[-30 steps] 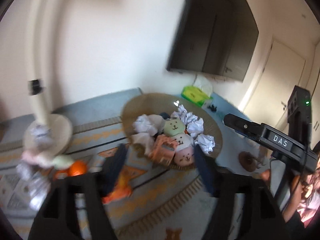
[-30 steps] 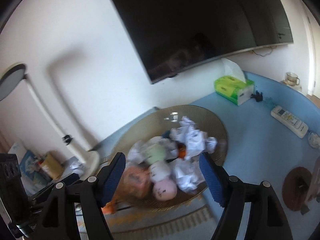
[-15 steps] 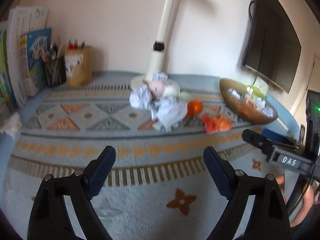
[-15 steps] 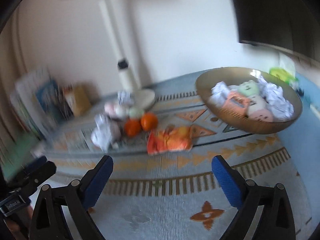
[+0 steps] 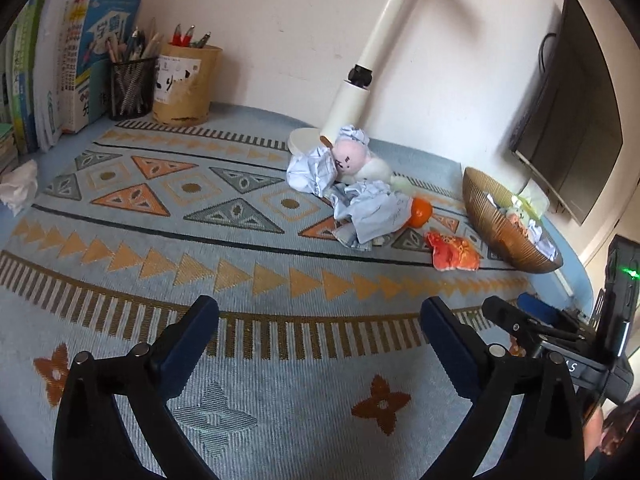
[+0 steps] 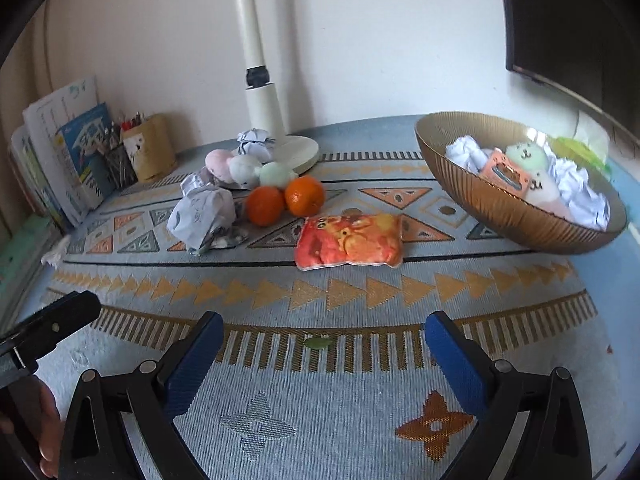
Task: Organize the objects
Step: 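Move both tools back over the rug, then grasp a paper ball with the left tool while the right tool grasps the orange snack bag, then carry the paper ball and snack bag over the amber bowl and open both tools, then move both tools back over the rug, then grasp a paper ball with the left tool while the right tool grasps the stacked plush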
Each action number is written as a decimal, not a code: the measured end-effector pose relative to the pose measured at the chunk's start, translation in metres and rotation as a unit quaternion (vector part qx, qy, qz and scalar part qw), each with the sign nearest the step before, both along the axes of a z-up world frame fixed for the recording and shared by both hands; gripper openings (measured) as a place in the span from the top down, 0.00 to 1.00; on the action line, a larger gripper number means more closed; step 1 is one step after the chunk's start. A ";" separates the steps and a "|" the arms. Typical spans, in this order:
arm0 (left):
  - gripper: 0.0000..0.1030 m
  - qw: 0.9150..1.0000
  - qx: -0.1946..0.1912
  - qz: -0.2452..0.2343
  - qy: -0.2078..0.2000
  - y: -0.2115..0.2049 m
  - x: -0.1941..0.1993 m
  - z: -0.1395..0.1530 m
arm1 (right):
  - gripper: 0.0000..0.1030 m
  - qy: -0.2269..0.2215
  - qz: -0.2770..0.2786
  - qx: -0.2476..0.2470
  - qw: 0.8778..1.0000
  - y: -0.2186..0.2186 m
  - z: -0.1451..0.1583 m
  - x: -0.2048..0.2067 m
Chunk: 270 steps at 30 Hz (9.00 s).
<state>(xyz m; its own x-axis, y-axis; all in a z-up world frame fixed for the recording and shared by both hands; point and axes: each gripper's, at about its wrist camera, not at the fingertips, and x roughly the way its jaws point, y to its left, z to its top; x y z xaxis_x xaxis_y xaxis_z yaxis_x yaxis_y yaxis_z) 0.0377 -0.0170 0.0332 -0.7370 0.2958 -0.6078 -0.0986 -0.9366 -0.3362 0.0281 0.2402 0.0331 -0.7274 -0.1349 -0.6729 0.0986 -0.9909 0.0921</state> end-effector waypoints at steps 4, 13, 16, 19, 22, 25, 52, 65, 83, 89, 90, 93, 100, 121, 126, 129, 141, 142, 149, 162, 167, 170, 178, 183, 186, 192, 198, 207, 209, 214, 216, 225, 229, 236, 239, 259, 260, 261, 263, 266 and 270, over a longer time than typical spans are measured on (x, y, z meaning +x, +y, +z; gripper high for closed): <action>0.02 1.000 0.010 0.000 -0.001 -0.003 -0.002 0.000 | 0.01 -0.008 0.003 0.008 1.000 -0.003 -0.001 -0.002; 0.02 1.000 0.011 -0.002 0.000 -0.002 -0.002 0.000 | 0.00 -0.014 0.000 0.002 1.000 -0.001 -0.003 -0.003; 0.02 1.000 0.009 -0.001 -0.001 -0.002 -0.002 -0.001 | 0.00 -0.015 -0.001 0.004 1.000 0.000 -0.003 -0.004; 0.02 1.000 -0.006 0.007 -0.011 0.003 -0.006 -0.002 | 0.00 -0.019 -0.005 0.000 1.000 0.001 -0.003 -0.004; 0.02 0.998 -0.044 -0.024 -0.021 0.018 -0.017 0.002 | 0.00 -0.038 -0.020 -0.006 0.999 0.007 -0.006 -0.010; 0.02 0.998 -0.044 -0.036 -0.005 0.024 -0.035 0.018 | 0.00 -0.092 0.013 -0.064 0.994 0.019 -0.012 -0.027; 0.04 0.997 0.009 -0.078 -0.005 0.046 -0.120 0.004 | 0.01 -0.063 0.120 0.080 0.988 -0.021 0.011 -0.039; 0.47 0.997 -0.003 -0.078 -0.014 0.051 -0.125 0.001 | 0.61 -0.084 0.090 0.073 0.990 -0.042 -0.008 -0.105; 0.47 0.998 -0.002 -0.062 0.011 0.023 -0.001 0.006 | 0.66 -0.057 0.079 -0.016 0.995 -0.009 -0.003 0.006; 0.47 0.998 0.010 -0.056 0.004 0.019 -0.004 0.002 | 0.50 -0.074 0.087 0.008 0.993 -0.013 -0.012 0.006; 0.47 0.998 0.016 -0.053 0.005 0.016 -0.004 0.002 | 0.44 -0.076 0.088 0.011 0.993 -0.014 -0.013 0.007; 0.47 0.998 0.024 -0.053 0.009 0.014 -0.002 0.002 | 0.42 -0.075 0.091 0.023 0.993 -0.017 -0.014 0.008; 0.47 0.998 0.026 -0.056 0.010 0.013 -0.001 0.002 | 0.64 -0.064 0.079 0.062 0.993 -0.025 -0.013 0.011; 0.47 0.973 0.005 -0.194 0.123 0.185 -0.060 0.125 | 0.67 0.072 -0.128 -0.098 0.984 0.170 0.118 0.008; 0.47 0.972 0.031 -0.204 0.113 0.239 -0.113 0.117 | 0.67 0.046 -0.182 -0.153 0.970 0.222 0.108 -0.031; 0.38 0.972 0.024 -0.198 0.121 0.266 -0.134 0.105 | 0.65 0.033 -0.185 -0.147 0.971 0.232 0.097 -0.059; 0.12 0.983 0.043 -0.138 0.114 0.186 -0.094 0.117 | 0.49 0.029 -0.161 -0.149 0.975 0.211 0.101 -0.036; 0.12 0.986 0.035 -0.112 0.123 0.165 -0.079 0.123 | 0.49 0.038 -0.147 -0.136 0.979 0.197 0.110 -0.028; 0.12 0.985 -0.042 0.088 0.140 0.020 0.018 0.105 | 0.37 0.078 -0.031 -0.107 0.991 0.088 0.127 0.016; 0.11 0.997 -0.001 0.072 0.038 -0.025 0.018 0.009 | 0.35 -0.010 0.011 -0.023 1.000 -0.011 0.001 0.006; 0.10 0.996 0.023 0.081 0.026 -0.032 0.014 0.005 | 0.18 -0.010 0.018 0.031 0.999 -0.028 -0.002 0.005; 0.07 0.996 0.028 0.081 0.026 -0.033 0.015 0.005 | 0.17 -0.003 0.024 0.028 0.999 -0.028 -0.001 0.006; 0.04 0.996 0.028 0.079 0.020 -0.033 0.014 0.003 | 0.15 -0.007 0.026 0.023 0.999 -0.027 -0.002 0.005; 0.03 0.996 0.031 0.085 0.016 -0.036 0.013 0.002 | 0.14 -0.006 0.030 0.023 0.999 -0.027 -0.002 0.005; 0.03 0.995 0.039 0.088 0.012 -0.039 0.012 0.000 | 0.14 -0.008 0.032 0.023 0.999 -0.028 -0.003 0.005; 0.04 0.999 0.017 0.016 -0.038 -0.025 -0.024 0.020 | 0.14 -0.042 0.088 -0.094 0.991 -0.010 0.019 -0.016; 0.04 0.997 -0.059 -0.051 -0.014 0.001 -0.086 0.040 | 0.14 0.019 0.107 0.038 0.993 -0.047 0.067 -0.064; 0.15 0.993 -0.089 -0.068 -0.040 0.019 -0.170 0.005 | 0.31 -0.016 0.176 0.137 0.975 -0.092 0.031 -0.154; 0.22 0.991 -0.091 -0.083 -0.050 0.021 -0.180 -0.001 | 0.31 -0.030 0.199 0.145 0.969 -0.098 0.023 -0.166; 0.38 0.992 -0.027 -0.092 -0.081 0.009 -0.195 -0.013 | 0.46 -0.056 0.222 0.131 0.965 -0.107 0.013 -0.186; 0.54 0.992 -0.012 -0.099 -0.081 0.007 -0.196 -0.013 | 0.56 -0.060 0.228 0.136 0.962 -0.114 0.009 -0.190; 0.59 0.996 -0.007 -0.086 -0.030 -0.001 -0.164 0.022 | 0.72 0.082 0.186 0.127 0.971 -0.103 0.075 -0.149; 0.59 0.994 0.002 -0.106 -0.006 -0.001 -0.102 0.044 | 0.72 0.091 0.178 0.042 0.979 -0.075 0.114 -0.099; 0.59 0.992 0.041 -0.110 -0.055 0.019 -0.012 0.011 | 0.71 -0.138 0.220 -0.275 0.926 -0.025 0.033 -0.027; 0.59 0.992 0.021 -0.104 -0.064 0.032 0.004 -0.005 | 0.71 -0.161 0.176 -0.278 0.930 -0.011 0.000 -0.019; 0.55 0.995 -0.043 -0.069 -0.051 0.050 0.010 -0.013 | 0.11 -0.098 0.075 -0.065 0.990 -0.016 -0.013 0.013; 0.55 0.995 -0.047 -0.068 -0.049 0.050 0.010 -0.012 | 0.12 -0.088 0.070 -0.046 0.993 -0.019 -0.013 0.016; 0.55 0.995 -0.050 -0.067 -0.047 0.051 0.011 -0.012 | 0.12 -0.079 0.065 -0.027 0.994 -0.023 -0.012 0.019; 0.55 0.995 -0.051 -0.065 -0.047 0.051 0.011 -0.011 | 0.12 -0.073 0.064 0.001 0.995 -0.029 -0.013 0.021; 0.55 0.996 -0.045 -0.059 -0.045 0.048 0.011 -0.011 | 0.12 -0.082 0.068 0.019 0.994 -0.034 -0.016 0.020; 0.55 0.997 -0.041 -0.050 -0.046 0.046 0.011 -0.011 | 0.12 -0.090 0.056 0.013 0.994 -0.030 -0.018 0.018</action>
